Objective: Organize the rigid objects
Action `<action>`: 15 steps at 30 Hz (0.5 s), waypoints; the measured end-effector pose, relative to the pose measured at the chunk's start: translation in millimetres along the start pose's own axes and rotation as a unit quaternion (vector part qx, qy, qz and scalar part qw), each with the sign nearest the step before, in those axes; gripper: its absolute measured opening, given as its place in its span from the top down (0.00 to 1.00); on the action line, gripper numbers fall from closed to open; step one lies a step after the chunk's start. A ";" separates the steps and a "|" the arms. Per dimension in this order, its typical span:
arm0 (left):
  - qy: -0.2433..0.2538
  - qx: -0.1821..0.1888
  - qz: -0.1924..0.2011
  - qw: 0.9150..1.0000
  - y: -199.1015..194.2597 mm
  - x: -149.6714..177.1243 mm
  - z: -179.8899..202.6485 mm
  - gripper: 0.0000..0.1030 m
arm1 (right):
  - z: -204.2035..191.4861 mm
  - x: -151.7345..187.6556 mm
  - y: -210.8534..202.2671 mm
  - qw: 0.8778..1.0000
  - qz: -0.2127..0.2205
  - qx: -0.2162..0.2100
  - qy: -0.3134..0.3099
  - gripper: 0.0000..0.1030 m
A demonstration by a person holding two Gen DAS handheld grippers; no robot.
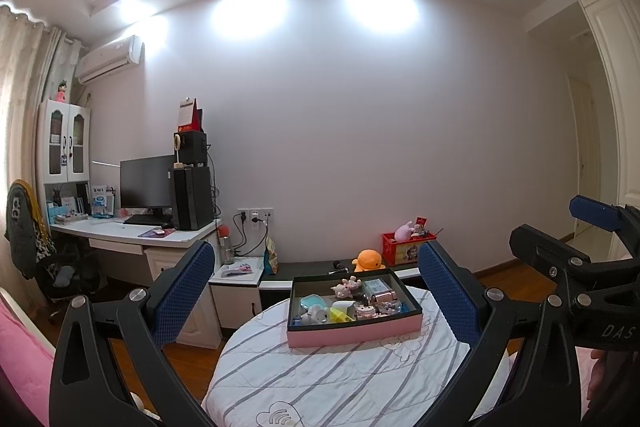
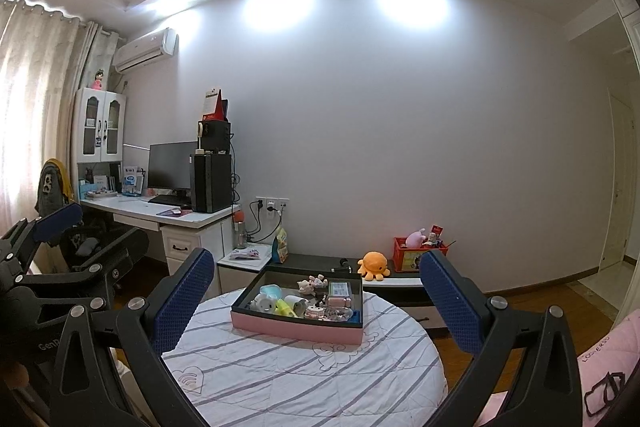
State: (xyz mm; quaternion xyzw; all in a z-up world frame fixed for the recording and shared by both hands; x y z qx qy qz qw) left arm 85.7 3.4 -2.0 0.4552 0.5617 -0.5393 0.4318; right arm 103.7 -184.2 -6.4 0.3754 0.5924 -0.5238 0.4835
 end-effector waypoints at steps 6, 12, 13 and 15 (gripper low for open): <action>0.000 0.001 0.000 1.000 0.4 -1.4 0.2 0.00 | 0.6 -0.3 -0.3 1.000 0.001 0.000 0.000 0.00; 0.002 0.000 0.000 1.000 -0.5 -1.1 -0.6 0.00 | 0.6 0.7 -0.4 1.000 0.001 -0.002 0.001 0.00; 0.002 0.000 0.000 1.000 -1.5 -0.5 -1.3 0.00 | 0.6 1.0 -0.3 1.000 0.000 -0.002 0.001 0.00; 0.003 -0.001 0.001 1.000 -2.1 -1.7 -2.3 0.00 | -0.2 1.7 -1.1 1.000 0.001 -0.001 0.000 0.00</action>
Point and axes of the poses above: each gripper's, at about its wrist camera, not at the fingertips, and y roughly the way its jaws point, z to its right, x to its underside, the point moved 7 cm from there along y, roughly the way its jaws point, and after that the axes turned 12 degrees about -z, right-handed, at the moved point
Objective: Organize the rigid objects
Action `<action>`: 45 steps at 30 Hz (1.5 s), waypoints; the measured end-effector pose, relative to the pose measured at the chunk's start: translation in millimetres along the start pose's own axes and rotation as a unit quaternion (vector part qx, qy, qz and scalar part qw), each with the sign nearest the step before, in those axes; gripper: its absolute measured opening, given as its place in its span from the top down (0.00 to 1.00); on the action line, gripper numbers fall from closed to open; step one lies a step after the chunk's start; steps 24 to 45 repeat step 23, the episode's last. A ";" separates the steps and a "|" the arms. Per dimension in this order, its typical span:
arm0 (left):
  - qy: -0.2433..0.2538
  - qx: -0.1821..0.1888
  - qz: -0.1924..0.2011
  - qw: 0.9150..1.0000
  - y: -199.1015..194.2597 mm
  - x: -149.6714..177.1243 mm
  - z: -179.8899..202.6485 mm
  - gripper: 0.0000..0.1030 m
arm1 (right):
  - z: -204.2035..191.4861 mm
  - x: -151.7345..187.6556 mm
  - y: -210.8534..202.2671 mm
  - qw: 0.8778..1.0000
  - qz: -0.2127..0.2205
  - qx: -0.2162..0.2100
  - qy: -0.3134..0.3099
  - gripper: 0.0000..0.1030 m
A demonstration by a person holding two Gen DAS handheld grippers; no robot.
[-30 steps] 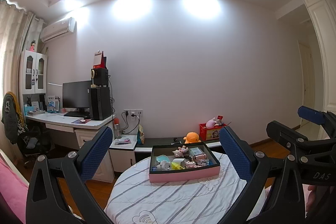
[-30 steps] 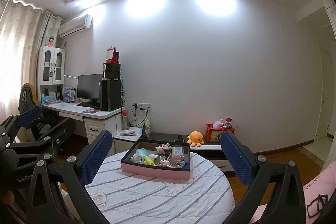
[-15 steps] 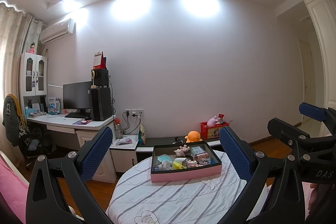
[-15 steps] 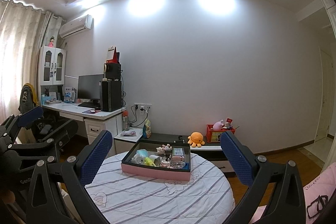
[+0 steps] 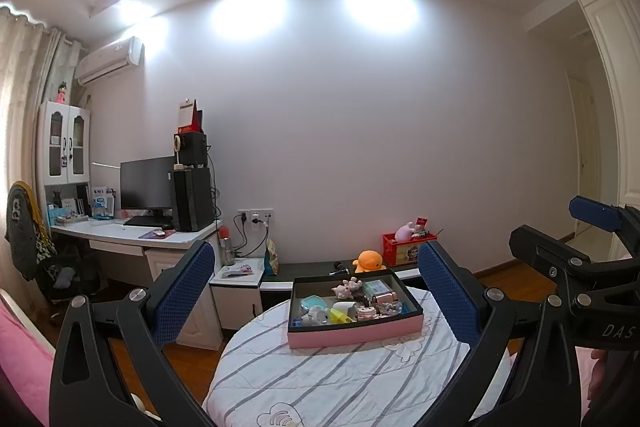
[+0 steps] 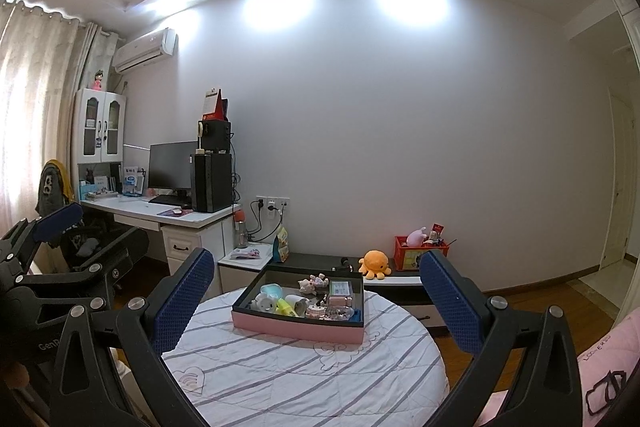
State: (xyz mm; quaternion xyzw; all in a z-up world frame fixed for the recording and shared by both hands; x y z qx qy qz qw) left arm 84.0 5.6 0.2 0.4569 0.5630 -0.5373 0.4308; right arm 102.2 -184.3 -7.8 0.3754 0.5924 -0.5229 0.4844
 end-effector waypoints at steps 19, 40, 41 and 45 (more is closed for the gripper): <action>-0.004 0.011 -0.003 1.000 6.4 -4.8 -4.3 0.00 | -0.8 1.5 0.6 1.000 -0.010 0.002 0.002 0.00; -0.007 0.010 -0.001 1.000 8.7 -6.6 -6.3 0.00 | -0.2 1.7 -0.7 1.000 -0.011 0.000 0.004 0.00; -0.007 0.010 -0.001 1.000 8.7 -6.6 -6.3 0.00 | -0.2 1.7 -0.7 1.000 -0.011 0.000 0.004 0.00; -0.007 0.010 -0.001 1.000 8.7 -6.6 -6.3 0.00 | -0.2 1.7 -0.7 1.000 -0.011 0.000 0.004 0.00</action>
Point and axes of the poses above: each gripper's, at about its wrist camera, not at the fingertips, and y roughly the way its jaws point, z to its right, x to its underside, the point moved 7 cm from there along y, roughly the way its jaws point, and after that the axes turned 12 degrees about -z, right-handed, at the moved point
